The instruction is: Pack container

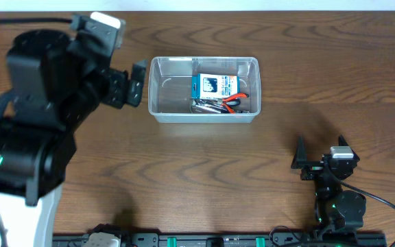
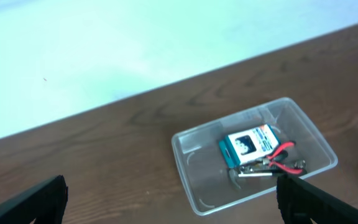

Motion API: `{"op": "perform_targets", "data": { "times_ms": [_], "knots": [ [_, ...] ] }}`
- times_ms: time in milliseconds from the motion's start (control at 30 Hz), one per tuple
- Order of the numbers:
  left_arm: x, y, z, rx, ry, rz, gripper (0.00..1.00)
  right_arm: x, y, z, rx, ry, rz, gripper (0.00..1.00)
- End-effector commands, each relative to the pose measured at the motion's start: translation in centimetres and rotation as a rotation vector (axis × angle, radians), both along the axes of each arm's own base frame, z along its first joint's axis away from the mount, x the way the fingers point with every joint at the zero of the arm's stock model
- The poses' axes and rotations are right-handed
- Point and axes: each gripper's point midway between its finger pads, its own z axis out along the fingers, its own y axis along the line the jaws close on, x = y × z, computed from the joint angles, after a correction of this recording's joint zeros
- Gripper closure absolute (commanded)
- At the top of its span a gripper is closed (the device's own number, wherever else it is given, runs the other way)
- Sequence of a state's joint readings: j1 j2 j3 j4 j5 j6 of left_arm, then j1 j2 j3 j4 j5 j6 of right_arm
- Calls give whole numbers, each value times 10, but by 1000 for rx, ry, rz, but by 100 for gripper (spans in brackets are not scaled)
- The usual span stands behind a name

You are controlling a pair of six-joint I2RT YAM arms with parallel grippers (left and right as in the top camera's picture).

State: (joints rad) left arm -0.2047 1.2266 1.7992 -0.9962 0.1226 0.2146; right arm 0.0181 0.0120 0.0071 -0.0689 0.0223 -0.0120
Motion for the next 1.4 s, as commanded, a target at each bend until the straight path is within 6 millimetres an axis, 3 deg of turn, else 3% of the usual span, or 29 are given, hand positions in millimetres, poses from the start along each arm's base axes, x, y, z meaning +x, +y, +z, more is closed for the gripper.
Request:
{"op": "perform_targets", "data": {
  "times_ms": [0,200,333,500,633,733,1100,1367],
  "knots": [
    [-11,4,-13,18,18,4,2,0,2,-1,-11,1,11,1],
    [-35,27,-59,22,44,67,2,0,2,-1,-11,1,11,1],
    [-59,40,-100,27,81,105,2,0,2,-1,-11,1,11,1],
    [-96,48,-153,34,132,123,2,0,2,-1,-11,1,11,1],
    [-110,47,-177,21,83,114,2,0,2,-1,-11,1,11,1],
    [-105,37,-173,-25,-51,66,2,0,2,-1,-11,1,11,1],
    [-91,28,-111,-99,-584,8,2,0,2,-1,-11,1,11,1],
    [-93,36,-104,-98,-718,41,2,0,2,-1,-11,1,11,1]
  ]
}}
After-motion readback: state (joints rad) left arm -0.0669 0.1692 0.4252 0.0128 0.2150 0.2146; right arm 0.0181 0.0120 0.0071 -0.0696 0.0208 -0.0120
